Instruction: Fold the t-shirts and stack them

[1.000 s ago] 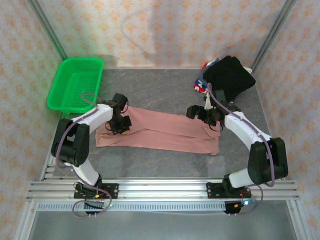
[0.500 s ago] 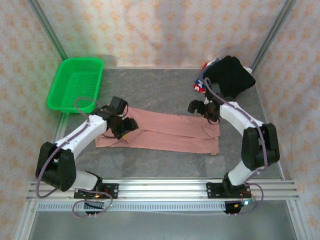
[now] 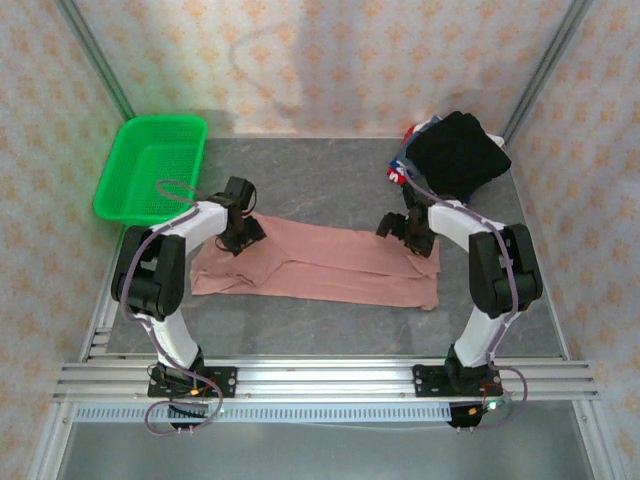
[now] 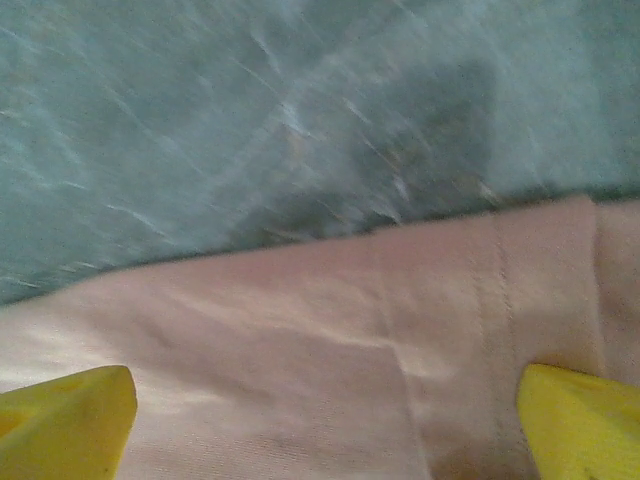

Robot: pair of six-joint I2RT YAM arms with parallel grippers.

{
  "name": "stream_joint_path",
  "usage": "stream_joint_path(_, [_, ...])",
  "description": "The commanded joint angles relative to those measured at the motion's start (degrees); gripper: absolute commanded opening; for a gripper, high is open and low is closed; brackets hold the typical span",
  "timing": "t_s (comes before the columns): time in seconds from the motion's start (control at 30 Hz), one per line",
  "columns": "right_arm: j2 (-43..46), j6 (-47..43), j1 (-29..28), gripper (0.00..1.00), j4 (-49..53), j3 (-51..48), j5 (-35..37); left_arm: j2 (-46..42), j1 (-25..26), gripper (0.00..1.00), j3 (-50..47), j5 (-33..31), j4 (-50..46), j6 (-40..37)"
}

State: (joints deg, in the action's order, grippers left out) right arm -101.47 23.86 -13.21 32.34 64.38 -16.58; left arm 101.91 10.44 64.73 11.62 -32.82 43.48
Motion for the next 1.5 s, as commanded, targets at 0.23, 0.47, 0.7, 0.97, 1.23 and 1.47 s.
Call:
stream_joint_path(0.23, [-2.8, -10.9, -0.1, 0.69, 7.0, 7.5, 8.0, 3.2, -1.4, 0.49, -0.4, -4.1, 2.1, -3.5])
stream_joint_path(0.47, [-6.9, -15.3, -0.2, 0.49, 9.3, 12.8, 7.8, 4.0, -1.4, 0.48, -1.9, -4.5, 2.9, -3.9])
stream_joint_path(0.7, [-9.5, -18.1, -2.3, 0.36, 13.2, 14.5, 13.3, 5.2, -1.4, 0.47, -2.7, -5.0, 3.4, -3.9])
stream_joint_path(0.97, [-11.9, -17.7, -3.4, 0.29, 12.3, 14.7, 17.0, 5.9, -1.4, 0.46, -3.5, -5.4, 3.7, -3.8])
stream_joint_path(1.23, [-10.8, -15.0, -3.3, 0.00, 13.0, 14.7, 27.2, 6.3, -1.6, 0.46, -4.4, -4.9, 3.7, -3.4])
stream_joint_path(1.47, [-3.9, -12.3, -1.2, 0.00, 12.7, 13.0, 28.9, 6.8, -1.6, 0.44, -4.5, -4.5, 3.1, -1.5])
